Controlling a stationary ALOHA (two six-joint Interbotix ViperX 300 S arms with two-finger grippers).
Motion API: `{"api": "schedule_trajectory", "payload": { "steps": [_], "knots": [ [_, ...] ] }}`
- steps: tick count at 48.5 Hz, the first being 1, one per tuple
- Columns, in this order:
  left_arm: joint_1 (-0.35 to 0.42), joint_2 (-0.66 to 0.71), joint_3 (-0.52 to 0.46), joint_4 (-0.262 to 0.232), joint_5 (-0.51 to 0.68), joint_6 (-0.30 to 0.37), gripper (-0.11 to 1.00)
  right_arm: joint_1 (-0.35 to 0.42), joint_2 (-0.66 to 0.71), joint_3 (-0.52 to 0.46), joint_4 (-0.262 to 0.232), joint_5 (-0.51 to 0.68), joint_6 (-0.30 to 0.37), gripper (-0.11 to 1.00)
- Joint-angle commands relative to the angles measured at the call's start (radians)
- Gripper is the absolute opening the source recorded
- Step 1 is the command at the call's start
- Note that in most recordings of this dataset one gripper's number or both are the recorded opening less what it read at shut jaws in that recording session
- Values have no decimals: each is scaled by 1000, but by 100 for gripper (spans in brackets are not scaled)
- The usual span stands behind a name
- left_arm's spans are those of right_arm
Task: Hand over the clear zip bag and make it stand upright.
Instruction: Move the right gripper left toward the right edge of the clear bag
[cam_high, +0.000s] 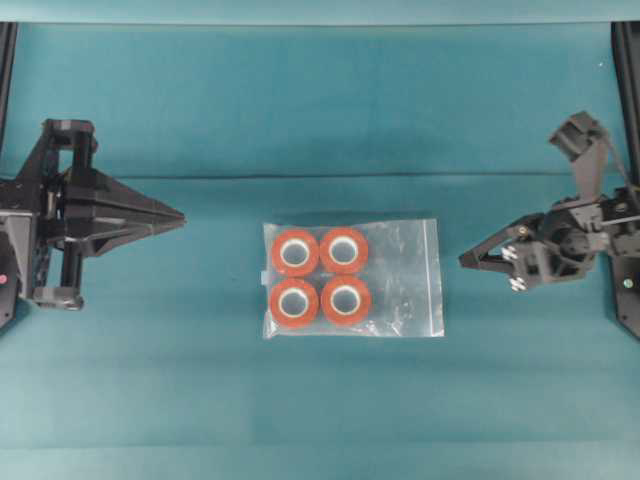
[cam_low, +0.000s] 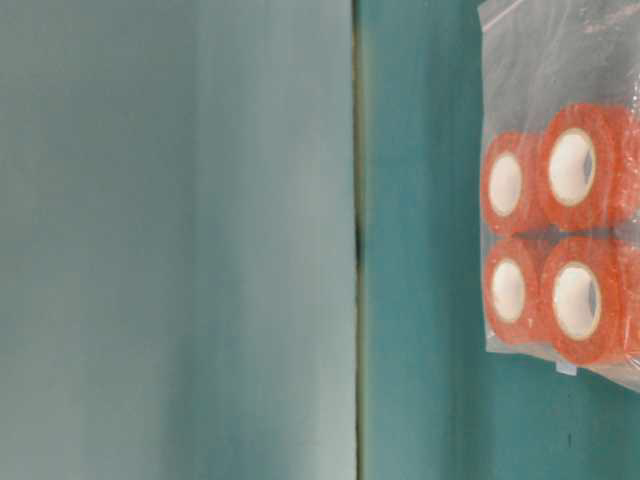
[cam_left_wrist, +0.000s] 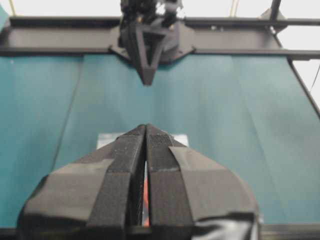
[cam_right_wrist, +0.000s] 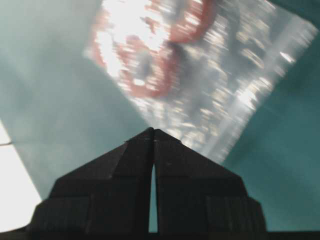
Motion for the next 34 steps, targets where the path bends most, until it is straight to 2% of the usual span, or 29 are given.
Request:
{"api": "schedule_trajectory", "payload": {
  "steps": [1, 9, 14, 17, 20, 28, 31, 34],
  "knots": [
    [0, 8, -28, 3, -3, 2, -1, -2, 51, 0, 2, -11, 34, 1],
    [-2, 31, -35, 2, -3, 0, -1, -2, 143, -8, 3, -60, 38, 1],
    [-2, 43, -40, 2, -3, -12, -1, 0, 189, -15, 12, -95, 44, 9],
    [-2, 48, -41, 2, -3, -12, -1, 0, 213, -25, 34, -114, 48, 21],
    [-2, 51, -41, 3, -2, -12, -1, 3, 233, -29, 48, -133, 57, 37],
    [3, 51, -41, 3, 21, -12, -1, 38, 261, -31, 49, -183, 92, 83],
    [6, 51, -41, 2, 40, -12, -1, 49, 270, -28, 49, -202, 117, 92],
    [14, 52, -41, 3, 57, -12, -1, 55, 285, -20, 51, -225, 137, 93]
  ]
}}
